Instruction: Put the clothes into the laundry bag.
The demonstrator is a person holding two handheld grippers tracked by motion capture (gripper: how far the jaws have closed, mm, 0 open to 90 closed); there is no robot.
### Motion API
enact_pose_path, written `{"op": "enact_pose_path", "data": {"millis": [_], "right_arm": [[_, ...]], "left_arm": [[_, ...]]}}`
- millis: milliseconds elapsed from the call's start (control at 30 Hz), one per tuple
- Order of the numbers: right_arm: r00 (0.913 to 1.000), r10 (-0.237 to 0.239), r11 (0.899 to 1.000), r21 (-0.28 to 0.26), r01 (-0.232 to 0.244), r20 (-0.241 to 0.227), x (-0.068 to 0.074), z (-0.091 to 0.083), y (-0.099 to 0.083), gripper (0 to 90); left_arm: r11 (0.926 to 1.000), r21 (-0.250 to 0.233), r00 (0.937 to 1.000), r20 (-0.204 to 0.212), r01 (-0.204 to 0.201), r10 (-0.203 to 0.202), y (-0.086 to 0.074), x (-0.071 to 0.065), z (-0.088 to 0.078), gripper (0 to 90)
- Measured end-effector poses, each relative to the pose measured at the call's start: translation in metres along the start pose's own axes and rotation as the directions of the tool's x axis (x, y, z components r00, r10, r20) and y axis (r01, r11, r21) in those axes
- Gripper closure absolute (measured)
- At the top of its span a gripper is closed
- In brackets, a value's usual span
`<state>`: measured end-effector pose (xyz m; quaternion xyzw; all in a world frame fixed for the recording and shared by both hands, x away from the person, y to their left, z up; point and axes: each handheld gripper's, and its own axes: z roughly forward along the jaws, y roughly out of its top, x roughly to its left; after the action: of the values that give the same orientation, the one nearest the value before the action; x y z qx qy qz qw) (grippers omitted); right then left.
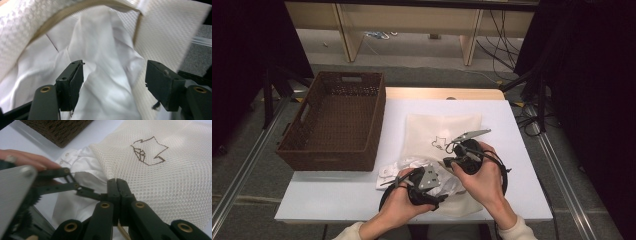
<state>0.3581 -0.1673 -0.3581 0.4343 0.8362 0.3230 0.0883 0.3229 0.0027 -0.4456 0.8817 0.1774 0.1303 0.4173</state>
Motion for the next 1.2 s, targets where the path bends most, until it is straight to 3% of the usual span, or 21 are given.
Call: {"op": "enact_pose_path", "data": {"millis": [167,333,467,533,700,733,767,800,833,867,900,1000,1067,1133,1167,1200], "right_arm": [[1.0,0.001,1.0,0.005,-0.001,-0.004,0.0,0.001,0.0,90.0],[1.0,0.009,1.0,0.007,-0.009,-0.002,0.001,0.0,0.0,90.0],[0.9998,0.019,1.0,0.001,-0.019,-0.005,0.0,0.0,0.0,90.0],[1.0,0.002,1.0,0.0,-0.002,-0.001,-0.001,0.001,0.0,90.0],[0.9998,0.017,1.0,0.002,-0.017,-0.007,0.0,0.001,0.0,90.0],[1.0,0.009,1.0,0.002,-0.009,-0.002,0.001,0.0,0.0,90.0],[1.0,0.009,1.0,0.002,-0.009,-0.002,0.001,0.0,0.0,90.0],[0.9999,0.013,1.0,0.0,-0.013,-0.002,0.001,0.0,0.0,90.0],[0.9999,0.012,1.0,0.002,-0.012,-0.003,0.001,0.0,0.0,90.0],[1.0,0.002,1.0,-0.001,-0.002,-0.003,0.0,0.0,0.0,90.0],[1.0,0.004,1.0,-0.001,-0.004,-0.004,0.0,0.0,0.0,90.0],[1.0,-0.001,1.0,-0.005,0.001,-0.005,0.0,0.0,0.0,90.0],[1.0,0.001,1.0,-0.007,-0.001,-0.005,-0.001,-0.001,0.0,90.0],[0.9998,0.018,1.0,-0.004,-0.018,-0.003,-0.001,-0.001,0.0,90.0],[0.9998,0.018,1.0,-0.004,-0.018,-0.003,-0.001,-0.001,0.0,90.0],[0.9999,0.014,1.0,-0.008,-0.014,-0.003,-0.001,0.0,0.0,90.0]], "left_arm": [[0.9993,-0.004,0.9993,0.006,-0.037,0.037,-0.004,-0.008,-0.008,39.8],[0.9973,0.038,0.998,0.011,-0.063,0.062,-0.01,-0.01,0.007,46.2],[0.9957,0.066,0.9978,-0.009,-0.064,0.065,-0.014,-0.007,0.018,61.9],[0.9965,0.071,0.9989,-0.013,-0.044,0.045,-0.014,-0.004,0.022,67.1],[0.9975,0.071,0.9998,-0.02,0.008,-0.006,-0.01,0.002,0.03,77.3],[0.9981,0.043,0.9987,-0.025,0.045,-0.044,-0.01,0.002,0.033,81.3],[0.9978,0.038,0.9982,-0.025,0.055,-0.054,-0.008,0.003,0.034,81.3],[0.9941,0.05,0.9949,-0.036,0.096,-0.095,-0.007,0.0,0.034,82.7],[0.9979,0.028,0.9979,-0.031,0.058,-0.057,-0.005,0.004,0.036,83.3],[0.9921,0.035,0.9919,-0.045,0.121,-0.119,-0.005,0.0,0.037,83.6],[0.998,0.024,0.9976,-0.039,0.058,-0.057,-0.002,0.006,0.038,83.8],[0.9961,-0.017,0.994,-0.066,0.087,-0.088,0.002,0.007,0.045,83.8],[0.9992,-0.001,0.9944,-0.098,0.041,-0.04,0.004,0.014,0.047,83.4],[0.9973,-0.037,0.9912,-0.114,0.063,-0.067,0.004,0.015,0.053,79.3],[0.9959,-0.043,0.9912,-0.102,0.08,-0.084,0.004,0.014,0.055,79.3],[0.9999,0.009,0.9951,-0.098,0.014,-0.013,0.005,0.018,0.05,76.8]]}}
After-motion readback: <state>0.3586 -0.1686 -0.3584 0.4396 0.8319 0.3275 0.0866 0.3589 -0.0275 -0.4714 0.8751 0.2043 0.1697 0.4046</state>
